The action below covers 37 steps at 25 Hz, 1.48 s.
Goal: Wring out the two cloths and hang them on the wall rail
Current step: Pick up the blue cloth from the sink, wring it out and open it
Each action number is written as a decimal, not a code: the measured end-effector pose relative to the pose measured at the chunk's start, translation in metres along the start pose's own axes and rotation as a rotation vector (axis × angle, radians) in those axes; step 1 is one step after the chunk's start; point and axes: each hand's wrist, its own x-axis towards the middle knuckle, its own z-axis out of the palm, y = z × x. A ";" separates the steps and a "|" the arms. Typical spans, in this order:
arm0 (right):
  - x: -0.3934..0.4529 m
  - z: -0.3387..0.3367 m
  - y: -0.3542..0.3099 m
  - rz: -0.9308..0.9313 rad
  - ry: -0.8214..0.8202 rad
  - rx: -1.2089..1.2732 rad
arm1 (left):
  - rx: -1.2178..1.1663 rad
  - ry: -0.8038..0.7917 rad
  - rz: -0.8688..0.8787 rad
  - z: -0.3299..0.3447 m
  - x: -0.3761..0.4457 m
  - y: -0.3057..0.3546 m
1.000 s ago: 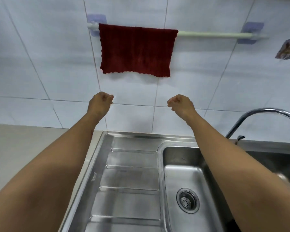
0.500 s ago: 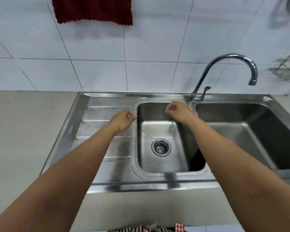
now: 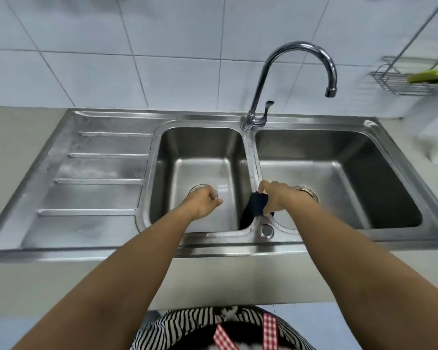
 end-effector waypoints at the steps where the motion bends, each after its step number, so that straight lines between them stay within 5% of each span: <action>1: 0.003 0.005 0.004 -0.041 0.045 0.012 | -0.004 -0.003 -0.003 0.008 0.002 0.004; 5: 0.009 0.011 0.004 -0.177 0.247 -0.147 | -0.019 -0.030 -0.009 0.029 0.005 0.018; 10: 0.004 -0.029 -0.013 -0.334 0.333 0.211 | 0.018 -0.008 0.129 0.018 0.007 0.043; 16: -0.012 -0.094 -0.032 -0.414 0.400 0.322 | -0.239 0.288 0.222 -0.034 0.008 0.066; 23: -0.015 -0.109 -0.059 -0.431 0.482 0.724 | -0.683 0.158 0.305 -0.080 -0.012 0.063; 29: -0.023 -0.107 -0.086 -0.410 0.626 1.057 | -1.408 0.081 0.199 -0.096 -0.017 0.072; 31: -0.027 -0.093 -0.097 -0.362 0.468 1.245 | -1.476 0.076 0.110 -0.100 -0.018 0.076; 34: -0.026 -0.071 -0.112 -0.397 -0.081 1.504 | -1.539 0.019 0.013 -0.102 -0.016 0.079; 37: -0.020 -0.065 -0.118 -0.297 -0.248 1.520 | -1.376 -0.003 -0.019 -0.106 -0.015 0.077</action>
